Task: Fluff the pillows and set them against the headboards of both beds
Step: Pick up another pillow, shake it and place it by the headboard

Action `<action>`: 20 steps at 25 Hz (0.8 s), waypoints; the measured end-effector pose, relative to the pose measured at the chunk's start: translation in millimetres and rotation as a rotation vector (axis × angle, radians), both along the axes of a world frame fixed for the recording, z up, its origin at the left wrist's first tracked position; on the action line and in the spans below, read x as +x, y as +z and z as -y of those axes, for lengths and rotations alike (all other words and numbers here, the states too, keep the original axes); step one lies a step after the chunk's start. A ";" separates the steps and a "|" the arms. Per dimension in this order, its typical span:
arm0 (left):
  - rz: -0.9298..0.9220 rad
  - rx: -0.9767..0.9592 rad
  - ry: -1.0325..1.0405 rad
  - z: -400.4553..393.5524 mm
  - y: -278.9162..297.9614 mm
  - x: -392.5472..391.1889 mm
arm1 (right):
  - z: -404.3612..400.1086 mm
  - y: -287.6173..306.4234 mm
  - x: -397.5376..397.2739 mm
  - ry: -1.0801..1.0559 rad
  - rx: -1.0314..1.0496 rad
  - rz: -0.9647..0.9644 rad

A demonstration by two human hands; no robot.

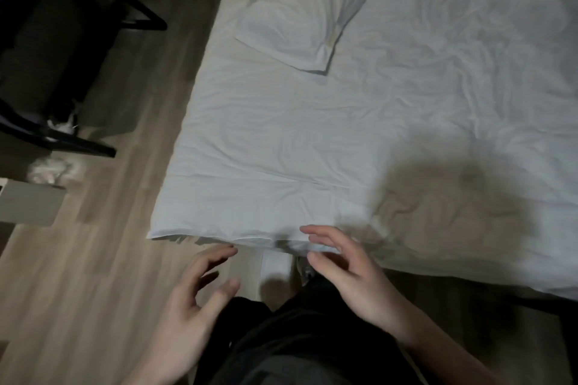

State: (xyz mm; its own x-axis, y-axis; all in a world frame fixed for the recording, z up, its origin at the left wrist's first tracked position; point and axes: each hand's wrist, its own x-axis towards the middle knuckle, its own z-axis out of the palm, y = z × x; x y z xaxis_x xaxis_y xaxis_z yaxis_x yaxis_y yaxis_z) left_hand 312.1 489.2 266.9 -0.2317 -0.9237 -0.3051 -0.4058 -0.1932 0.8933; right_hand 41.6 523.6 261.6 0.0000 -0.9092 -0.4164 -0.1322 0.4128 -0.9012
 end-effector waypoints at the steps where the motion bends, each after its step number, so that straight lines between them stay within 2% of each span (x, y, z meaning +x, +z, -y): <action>1: -0.006 0.003 0.029 10.5 0.5 12.9 | 18.6 2.0 9.6 0.027 0.002 0.009; 3: -0.021 -0.019 0.065 36.3 -2.2 34.2 | 49.6 5.9 27.7 0.050 -0.001 0.019; 6: -0.039 0.009 0.058 80.9 -10.9 68.3 | 81.5 0.6 56.6 -0.039 0.020 0.002; 9: -0.037 0.023 -0.075 137.5 -18.7 105.8 | 98.2 -11.6 95.9 -0.175 0.045 -0.021; 16: -0.002 0.027 -0.454 260.5 -20.6 214.2 | 110.2 -15.9 266.6 -0.509 0.084 0.018; 20: -0.019 0.029 -0.569 315.6 -12.1 233.9 | 115.0 -9.0 324.9 -0.625 0.095 0.015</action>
